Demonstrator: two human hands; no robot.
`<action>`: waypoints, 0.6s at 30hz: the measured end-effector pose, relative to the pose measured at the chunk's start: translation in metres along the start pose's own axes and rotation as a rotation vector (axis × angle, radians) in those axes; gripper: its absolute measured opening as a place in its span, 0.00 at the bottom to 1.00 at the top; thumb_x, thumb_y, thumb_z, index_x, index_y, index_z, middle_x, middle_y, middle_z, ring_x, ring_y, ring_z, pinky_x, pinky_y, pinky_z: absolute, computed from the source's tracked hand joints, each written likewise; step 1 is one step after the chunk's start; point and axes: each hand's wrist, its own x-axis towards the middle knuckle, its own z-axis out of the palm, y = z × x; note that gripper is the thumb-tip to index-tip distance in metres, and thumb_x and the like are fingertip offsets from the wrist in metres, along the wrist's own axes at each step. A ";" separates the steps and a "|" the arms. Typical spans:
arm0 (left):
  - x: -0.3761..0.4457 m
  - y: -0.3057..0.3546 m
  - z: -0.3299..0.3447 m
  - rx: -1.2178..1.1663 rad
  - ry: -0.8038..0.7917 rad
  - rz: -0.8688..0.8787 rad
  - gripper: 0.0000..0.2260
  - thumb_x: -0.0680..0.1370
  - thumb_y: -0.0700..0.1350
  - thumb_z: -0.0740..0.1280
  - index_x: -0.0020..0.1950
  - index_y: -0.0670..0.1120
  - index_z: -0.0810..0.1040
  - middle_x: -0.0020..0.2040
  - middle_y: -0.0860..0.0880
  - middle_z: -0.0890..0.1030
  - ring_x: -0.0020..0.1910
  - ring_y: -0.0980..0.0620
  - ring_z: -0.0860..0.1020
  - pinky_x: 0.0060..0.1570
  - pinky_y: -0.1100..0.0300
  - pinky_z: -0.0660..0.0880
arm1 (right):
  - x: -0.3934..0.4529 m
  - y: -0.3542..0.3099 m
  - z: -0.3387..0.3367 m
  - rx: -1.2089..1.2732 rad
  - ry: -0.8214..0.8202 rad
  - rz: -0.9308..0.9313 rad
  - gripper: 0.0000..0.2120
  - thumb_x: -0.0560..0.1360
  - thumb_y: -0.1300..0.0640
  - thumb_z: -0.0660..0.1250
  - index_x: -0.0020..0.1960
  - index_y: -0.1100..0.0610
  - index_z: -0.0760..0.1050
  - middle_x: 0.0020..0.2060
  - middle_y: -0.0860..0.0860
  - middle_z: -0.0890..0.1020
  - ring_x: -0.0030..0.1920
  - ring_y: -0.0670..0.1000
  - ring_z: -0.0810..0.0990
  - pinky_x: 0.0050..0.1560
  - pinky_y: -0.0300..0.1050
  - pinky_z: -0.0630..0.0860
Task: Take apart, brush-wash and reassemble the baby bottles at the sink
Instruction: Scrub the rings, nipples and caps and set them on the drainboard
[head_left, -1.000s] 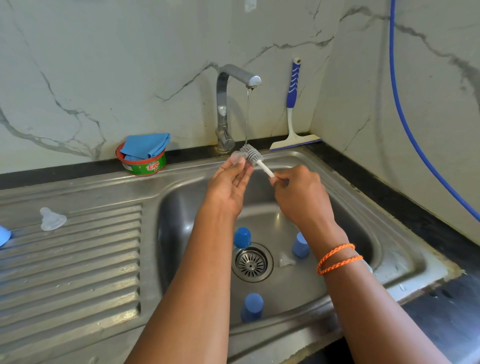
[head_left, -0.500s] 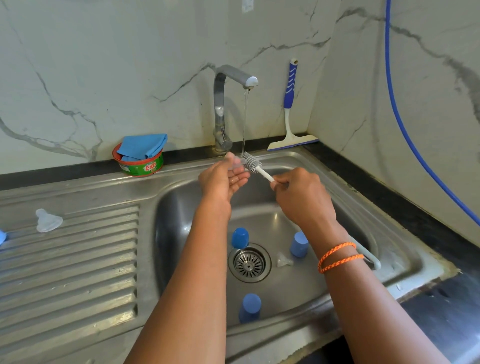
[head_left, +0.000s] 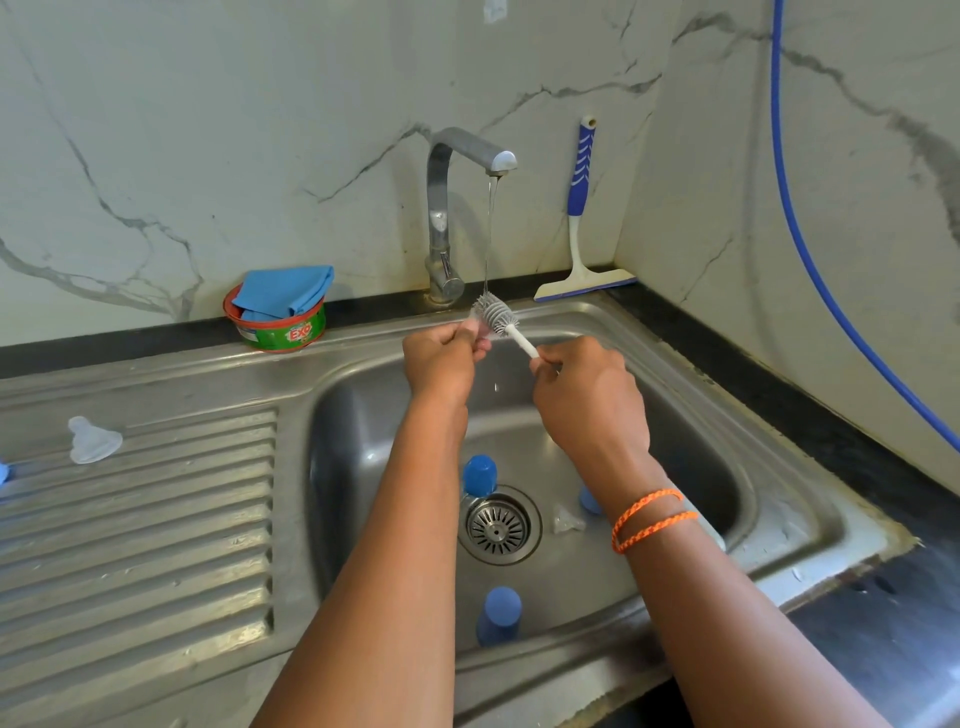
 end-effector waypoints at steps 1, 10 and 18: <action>-0.001 0.001 0.000 0.017 -0.014 0.007 0.10 0.82 0.39 0.69 0.42 0.47 0.86 0.37 0.47 0.85 0.40 0.52 0.83 0.51 0.59 0.83 | 0.001 0.001 -0.001 -0.002 0.008 0.015 0.12 0.84 0.49 0.63 0.58 0.49 0.84 0.45 0.53 0.76 0.43 0.61 0.75 0.45 0.50 0.74; -0.001 0.003 -0.002 -0.148 0.163 -0.049 0.04 0.81 0.39 0.72 0.52 0.40 0.86 0.41 0.46 0.86 0.41 0.53 0.84 0.49 0.62 0.83 | -0.001 -0.002 0.001 0.056 -0.062 -0.026 0.11 0.82 0.49 0.64 0.57 0.49 0.84 0.46 0.55 0.81 0.43 0.60 0.80 0.42 0.48 0.73; -0.005 0.004 -0.002 0.078 -0.065 0.025 0.10 0.83 0.39 0.68 0.44 0.47 0.85 0.38 0.48 0.84 0.35 0.57 0.81 0.44 0.64 0.80 | 0.004 0.002 -0.005 0.007 0.000 0.020 0.11 0.84 0.49 0.63 0.58 0.51 0.83 0.46 0.55 0.80 0.41 0.60 0.76 0.42 0.47 0.71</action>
